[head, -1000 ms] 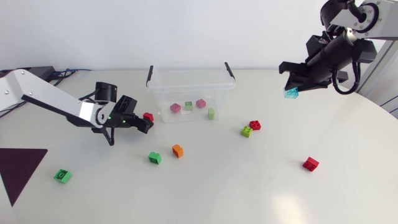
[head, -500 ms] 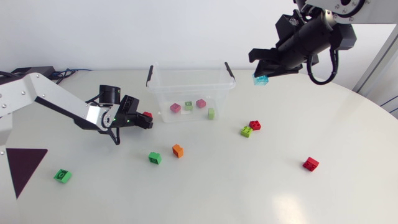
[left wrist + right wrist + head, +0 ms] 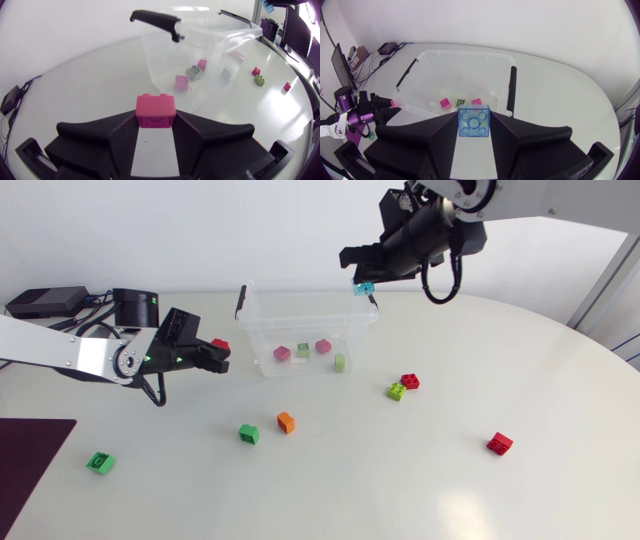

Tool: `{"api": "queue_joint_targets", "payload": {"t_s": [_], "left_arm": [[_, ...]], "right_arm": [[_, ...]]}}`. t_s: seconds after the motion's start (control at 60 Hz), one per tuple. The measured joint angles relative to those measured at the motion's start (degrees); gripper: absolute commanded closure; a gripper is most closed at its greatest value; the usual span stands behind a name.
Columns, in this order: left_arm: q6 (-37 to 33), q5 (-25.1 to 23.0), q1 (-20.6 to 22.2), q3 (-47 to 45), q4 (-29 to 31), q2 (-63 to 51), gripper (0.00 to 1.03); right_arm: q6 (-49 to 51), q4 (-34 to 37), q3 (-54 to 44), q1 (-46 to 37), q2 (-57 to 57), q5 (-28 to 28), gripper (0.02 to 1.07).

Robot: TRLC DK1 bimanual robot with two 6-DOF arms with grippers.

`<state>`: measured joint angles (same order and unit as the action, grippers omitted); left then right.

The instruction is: Pick up the duplo bricks and place them in the container

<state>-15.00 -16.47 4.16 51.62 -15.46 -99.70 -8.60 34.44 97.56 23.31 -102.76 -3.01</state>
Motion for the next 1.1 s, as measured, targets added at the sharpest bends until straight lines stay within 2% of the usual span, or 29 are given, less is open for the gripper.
{"api": "queue_joint_targets", "payload": {"t_s": [0.117,0.283,0.3,0.417,0.55,0.733,0.817,1.1], "left_arm": [[0.00,0.00,-0.02,-0.15,6.03,6.60,0.76],[0.02,0.07,1.49,0.22,13.92,10.21,0.76],[0.00,0.17,1.81,0.42,14.62,10.36,0.76],[0.02,0.50,4.17,4.02,20.65,10.86,0.76],[0.02,1.77,5.92,10.14,25.66,10.88,0.76],[0.00,3.48,8.74,21.77,32.96,8.96,0.76],[0.00,3.58,9.62,24.76,34.49,7.30,0.76],[0.00,4.74,11.28,34.77,39.04,-2.29,0.76]], "right_arm": [[0.00,-0.15,3.13,0.92,-4.24,0.26,0.87],[0.13,-1.55,7.91,1.03,-9.33,0.70,0.86],[0.20,-1.57,8.28,1.03,-9.70,0.76,0.84],[1.18,-1.88,12.55,1.01,-14.62,1.81,0.48],[1.55,-0.72,14.53,1.03,-17.11,4.00,0.21],[1.77,5.70,15.69,1.40,-14.38,5.90,0.15],[2.30,6.62,14.05,1.40,-11.37,6.27,0.12],[3.96,7.23,-2.91,-1.51,3.26,6.29,0.09]]}}
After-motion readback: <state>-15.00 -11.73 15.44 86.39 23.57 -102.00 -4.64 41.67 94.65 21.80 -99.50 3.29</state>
